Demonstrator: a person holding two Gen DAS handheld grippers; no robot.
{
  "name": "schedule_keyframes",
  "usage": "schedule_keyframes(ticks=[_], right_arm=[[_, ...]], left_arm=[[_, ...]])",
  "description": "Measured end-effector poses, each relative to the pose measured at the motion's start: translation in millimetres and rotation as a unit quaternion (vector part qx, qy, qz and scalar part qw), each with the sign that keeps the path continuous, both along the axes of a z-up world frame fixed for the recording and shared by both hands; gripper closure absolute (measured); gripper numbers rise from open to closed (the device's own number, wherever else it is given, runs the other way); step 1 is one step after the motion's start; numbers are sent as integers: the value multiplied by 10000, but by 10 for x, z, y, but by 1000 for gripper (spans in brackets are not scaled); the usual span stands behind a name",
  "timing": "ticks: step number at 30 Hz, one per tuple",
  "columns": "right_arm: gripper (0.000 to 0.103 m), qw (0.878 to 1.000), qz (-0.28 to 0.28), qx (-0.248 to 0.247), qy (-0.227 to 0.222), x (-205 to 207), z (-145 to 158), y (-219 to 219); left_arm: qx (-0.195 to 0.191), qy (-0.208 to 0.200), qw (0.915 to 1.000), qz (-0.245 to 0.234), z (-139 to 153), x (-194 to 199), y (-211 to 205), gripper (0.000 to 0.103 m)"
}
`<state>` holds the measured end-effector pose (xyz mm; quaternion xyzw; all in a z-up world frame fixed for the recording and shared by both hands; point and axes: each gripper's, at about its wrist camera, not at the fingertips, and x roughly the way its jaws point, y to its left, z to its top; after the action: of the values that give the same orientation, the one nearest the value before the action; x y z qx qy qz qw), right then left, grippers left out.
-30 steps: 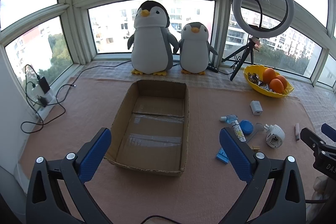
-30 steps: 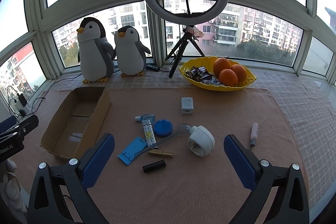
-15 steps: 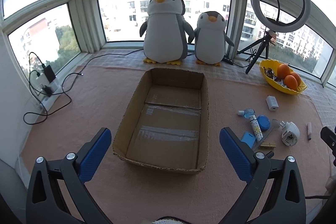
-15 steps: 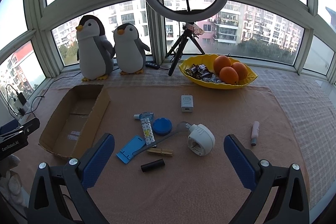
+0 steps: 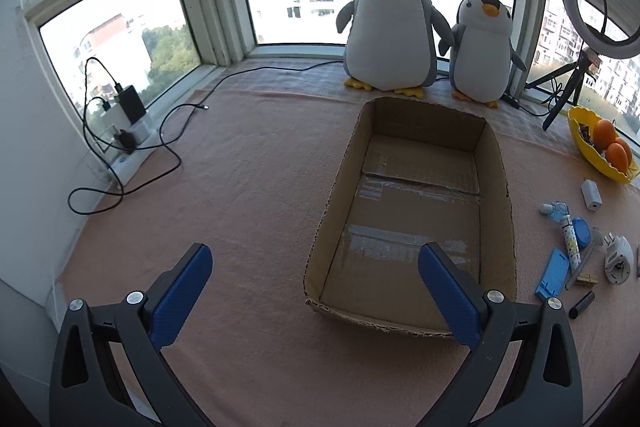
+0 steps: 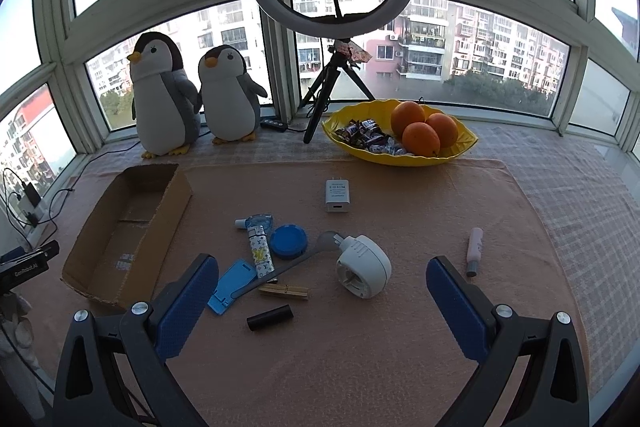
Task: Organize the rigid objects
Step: 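Move the right gripper to the white round device and close on it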
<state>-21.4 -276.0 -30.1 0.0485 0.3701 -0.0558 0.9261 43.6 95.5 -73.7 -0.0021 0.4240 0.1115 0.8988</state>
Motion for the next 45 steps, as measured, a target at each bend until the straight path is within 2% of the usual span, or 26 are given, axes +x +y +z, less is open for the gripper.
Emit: schedule_keyframes(ticks=[7, 11, 13, 16, 26, 28, 31, 35, 39, 45], right_arm=[[0, 9993, -309, 214, 58, -9, -105, -310], [0, 9984, -511, 198, 156, -17, -204, -514], [0, 9976, -577, 259, 279, -11, -276, -628], [0, 9965, -645, 304, 427, 4, -371, -777], [0, 9960, 145, -82, 883, 219, -656, -680], [1, 9949, 237, -218, 960, 284, -714, -629], [1, 9927, 369, -377, 1082, 401, -802, -589], [13, 9892, 512, -485, 1284, 532, -920, -587], [15, 9853, 605, -751, 1410, 638, -1025, -551], [33, 9810, 706, -920, 1556, 759, -1121, -544]], left_arm=[[-138, 360, 9991, 150, -305, 172, 167, 3], [-60, 492, 9986, 191, -442, 238, 203, 4], [-79, 589, 9980, 201, -513, 275, 226, 11], [-190, 732, 9969, 222, -611, 317, 269, 14], [-253, 893, 9956, 98, -764, 409, 230, 27], [-296, 996, 9945, 114, -807, 437, 246, 34], [-322, 1041, 9940, 108, -847, 450, 251, 37], [-262, 1029, 9943, 73, -856, 462, 222, 37], [-313, 1042, 9940, 82, -885, 472, 210, 37], [-268, 1005, 9946, 63, -892, 490, 203, 37]])
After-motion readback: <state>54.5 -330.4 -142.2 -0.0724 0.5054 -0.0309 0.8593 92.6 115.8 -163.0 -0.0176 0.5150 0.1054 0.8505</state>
